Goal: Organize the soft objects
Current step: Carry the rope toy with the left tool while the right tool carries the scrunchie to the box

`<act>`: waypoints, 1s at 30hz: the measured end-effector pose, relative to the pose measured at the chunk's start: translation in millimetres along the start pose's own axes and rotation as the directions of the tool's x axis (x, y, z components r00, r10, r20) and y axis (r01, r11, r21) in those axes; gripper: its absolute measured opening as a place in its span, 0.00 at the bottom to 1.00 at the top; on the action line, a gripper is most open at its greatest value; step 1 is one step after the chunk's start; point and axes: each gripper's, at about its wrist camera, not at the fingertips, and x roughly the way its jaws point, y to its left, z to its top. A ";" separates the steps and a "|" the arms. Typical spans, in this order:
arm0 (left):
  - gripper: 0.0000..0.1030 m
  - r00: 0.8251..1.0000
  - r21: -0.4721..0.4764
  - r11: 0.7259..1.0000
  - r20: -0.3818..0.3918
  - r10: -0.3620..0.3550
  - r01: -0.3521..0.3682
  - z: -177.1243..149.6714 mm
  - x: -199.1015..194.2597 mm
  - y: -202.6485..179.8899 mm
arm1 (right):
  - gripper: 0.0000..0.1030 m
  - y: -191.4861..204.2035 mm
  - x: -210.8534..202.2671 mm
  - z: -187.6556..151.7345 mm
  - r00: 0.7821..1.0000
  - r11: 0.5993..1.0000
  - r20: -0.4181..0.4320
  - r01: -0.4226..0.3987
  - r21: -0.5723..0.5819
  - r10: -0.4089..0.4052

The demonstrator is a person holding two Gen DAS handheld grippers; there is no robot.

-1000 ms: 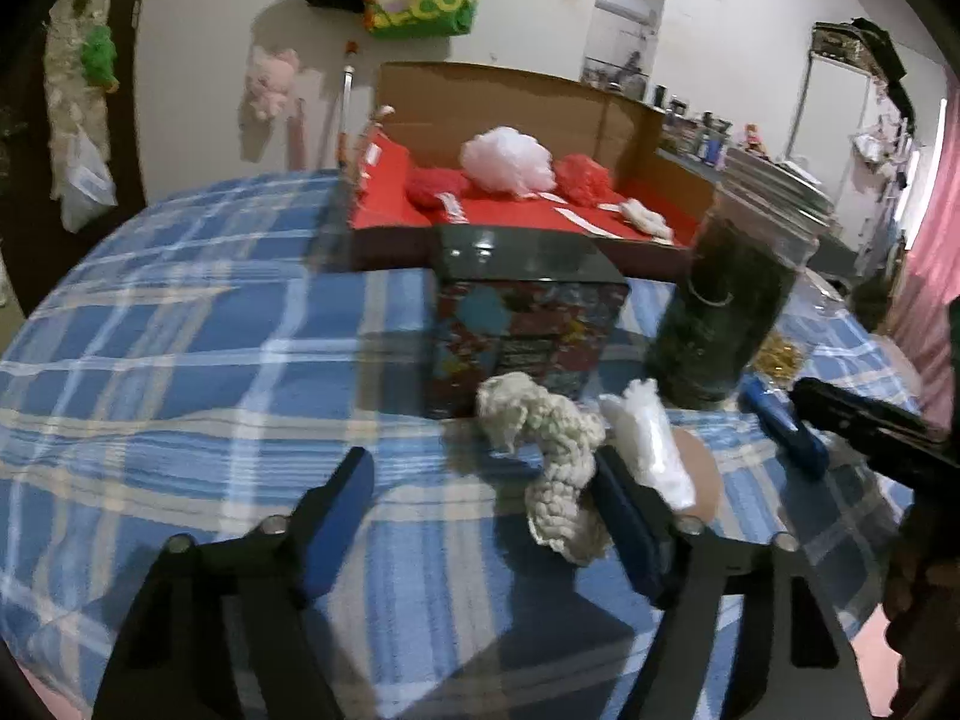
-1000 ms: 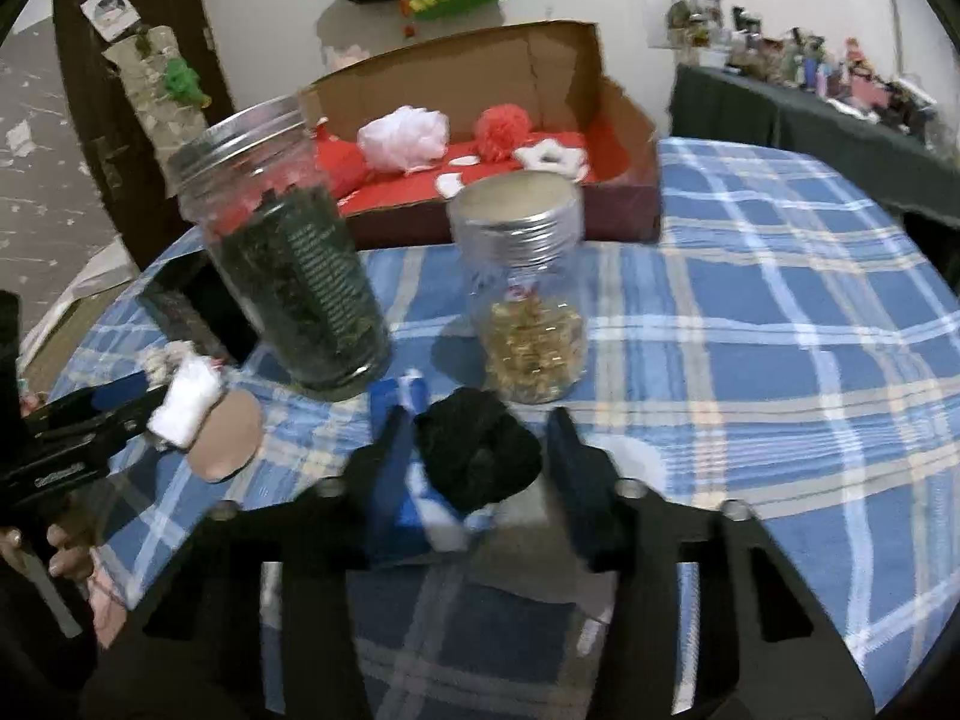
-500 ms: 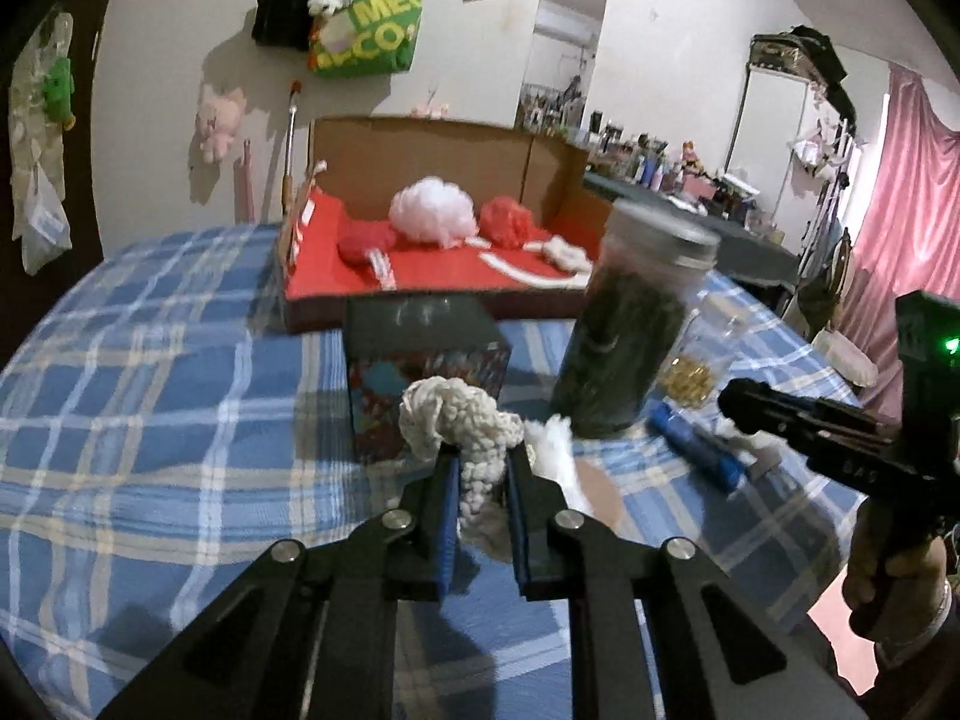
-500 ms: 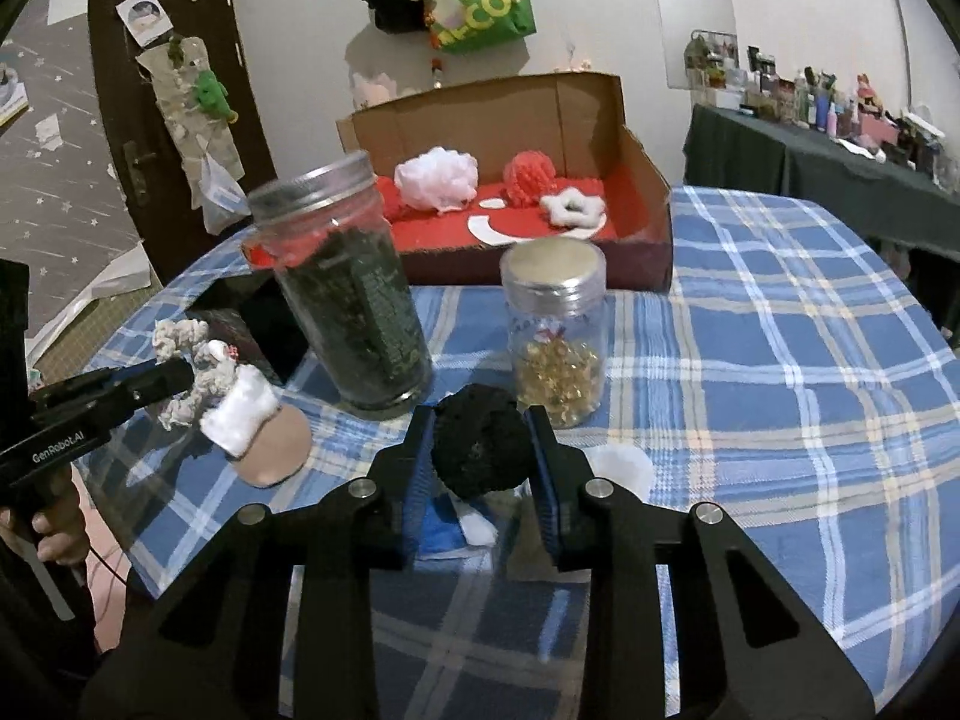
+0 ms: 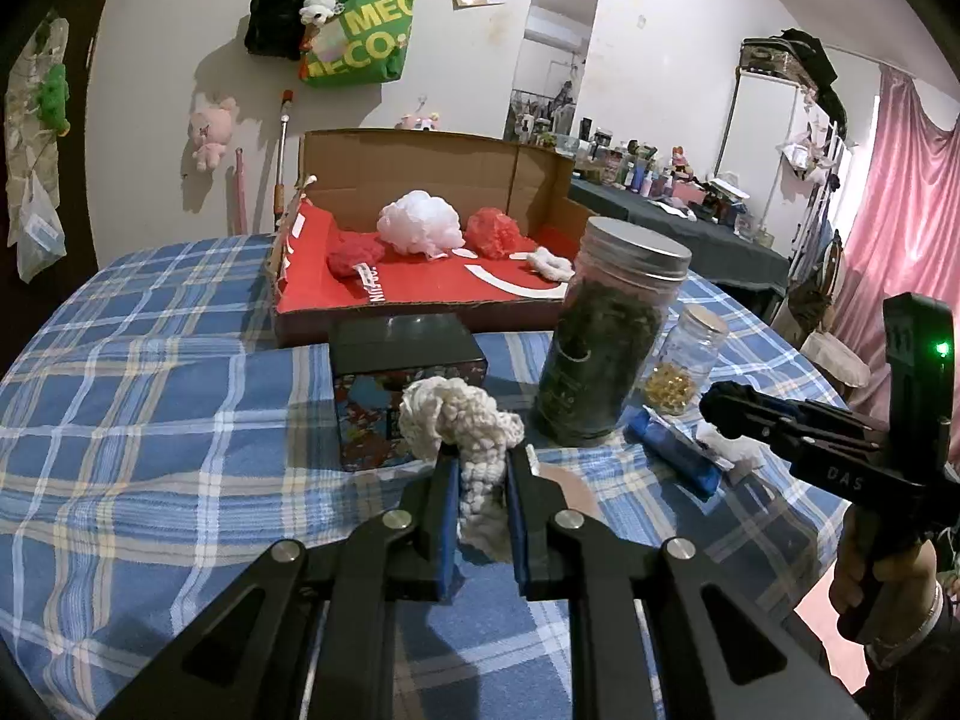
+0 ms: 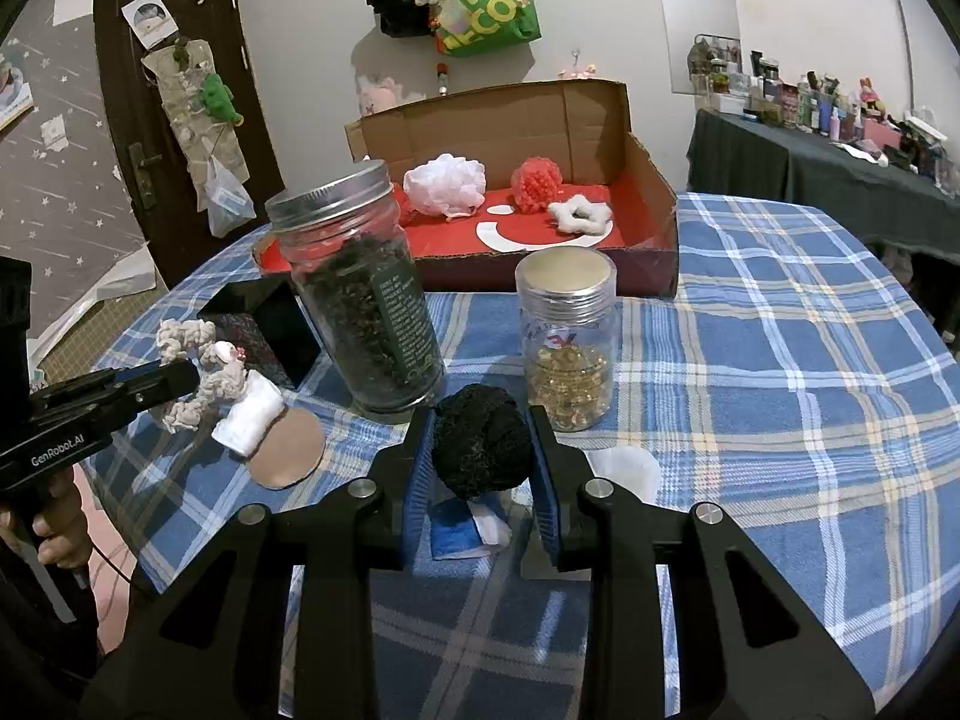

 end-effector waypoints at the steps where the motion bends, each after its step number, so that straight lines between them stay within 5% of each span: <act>1: 0.15 1.000 0.000 1.000 0.000 0.000 0.000 -0.6 -0.3 0.4 | 0.28 0.0 -1.0 0.6 1.000 1.000 0.001 0.000 0.001 0.000; 30: 0.15 0.995 -0.019 1.000 0.099 0.019 -0.018 46.3 -28.1 21.0 | 0.28 -26.4 -24.2 62.1 0.993 0.998 0.096 0.069 -0.008 -0.068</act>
